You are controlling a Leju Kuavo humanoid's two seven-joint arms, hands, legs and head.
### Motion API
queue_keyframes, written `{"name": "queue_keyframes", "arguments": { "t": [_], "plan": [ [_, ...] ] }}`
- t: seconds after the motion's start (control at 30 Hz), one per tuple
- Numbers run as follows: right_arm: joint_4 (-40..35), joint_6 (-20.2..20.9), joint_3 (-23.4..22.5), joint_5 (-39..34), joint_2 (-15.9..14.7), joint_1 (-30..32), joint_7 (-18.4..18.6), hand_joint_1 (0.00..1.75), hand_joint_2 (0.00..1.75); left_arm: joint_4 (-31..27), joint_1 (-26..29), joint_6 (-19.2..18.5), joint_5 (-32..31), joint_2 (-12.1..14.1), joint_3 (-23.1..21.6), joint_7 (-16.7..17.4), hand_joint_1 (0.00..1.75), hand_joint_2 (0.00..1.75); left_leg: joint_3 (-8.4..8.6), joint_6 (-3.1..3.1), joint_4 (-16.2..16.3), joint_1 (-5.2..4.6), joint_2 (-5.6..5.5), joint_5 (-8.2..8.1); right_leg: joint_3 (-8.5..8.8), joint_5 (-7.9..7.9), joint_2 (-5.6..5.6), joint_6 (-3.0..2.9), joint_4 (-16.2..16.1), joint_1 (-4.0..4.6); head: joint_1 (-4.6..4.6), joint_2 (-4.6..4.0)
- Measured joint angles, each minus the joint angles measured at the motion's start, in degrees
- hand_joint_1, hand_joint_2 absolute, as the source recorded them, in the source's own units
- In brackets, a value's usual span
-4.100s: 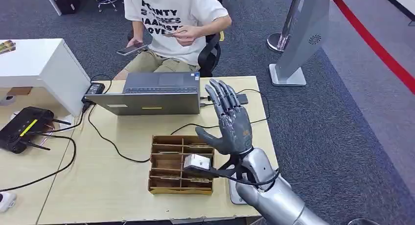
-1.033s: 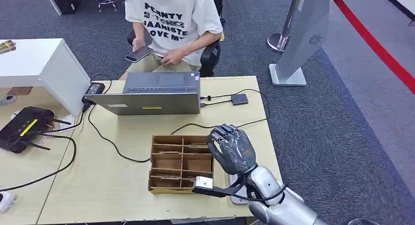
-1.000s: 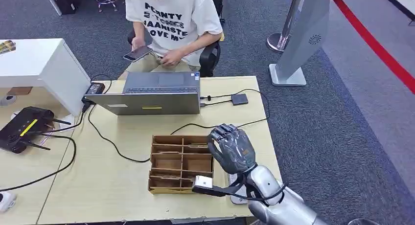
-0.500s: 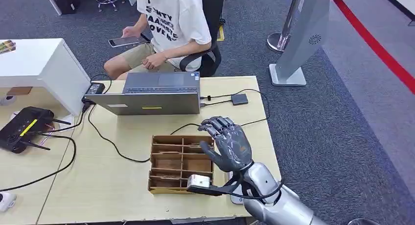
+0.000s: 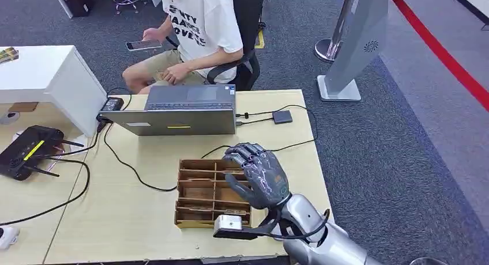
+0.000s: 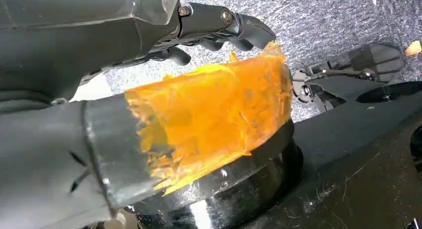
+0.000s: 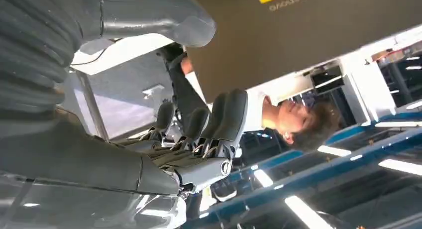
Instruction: Pass the card to the sensor for recognition and then transmit it.
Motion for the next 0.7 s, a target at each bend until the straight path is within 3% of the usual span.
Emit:
{"name": "queue_keyframes", "arguments": {
  "t": [0.27, 0.53, 0.7],
  "plan": [
    [1.5, 0.4, 1.0, -0.5, 0.2, -0.9, 0.7, 0.94, 1.75, 0.0, 0.0, -0.1, 0.0, 0.0, 0.0, 0.1, 0.00, 0.00, 0.00, 0.00, 0.0, 0.00, 0.00, 0.00, 0.00, 0.00, 0.00, 0.00, 0.0, 0.00, 0.00, 0.00],
    [5.7, 0.5, 0.4, 0.0, 0.6, -2.1, 2.4, 0.80, 1.75, 0.0, -0.1, -0.6, -0.2, 0.0, -0.1, 0.4, 0.00, 0.00, 0.01, 0.00, 0.0, 0.00, 0.00, 0.00, 0.00, 0.00, 0.00, 0.00, 0.0, 0.00, -0.02, 0.00],
    [7.0, 1.0, 0.2, 1.1, 0.7, -2.2, 3.0, 0.82, 1.75, 0.0, -0.2, -0.7, -0.2, 0.0, -0.1, 0.5, 0.00, 0.00, 0.00, 0.00, 0.0, 0.00, 0.00, 0.00, 0.00, 0.00, 0.00, 0.00, 0.0, 0.00, -0.02, 0.00]
  ]
}}
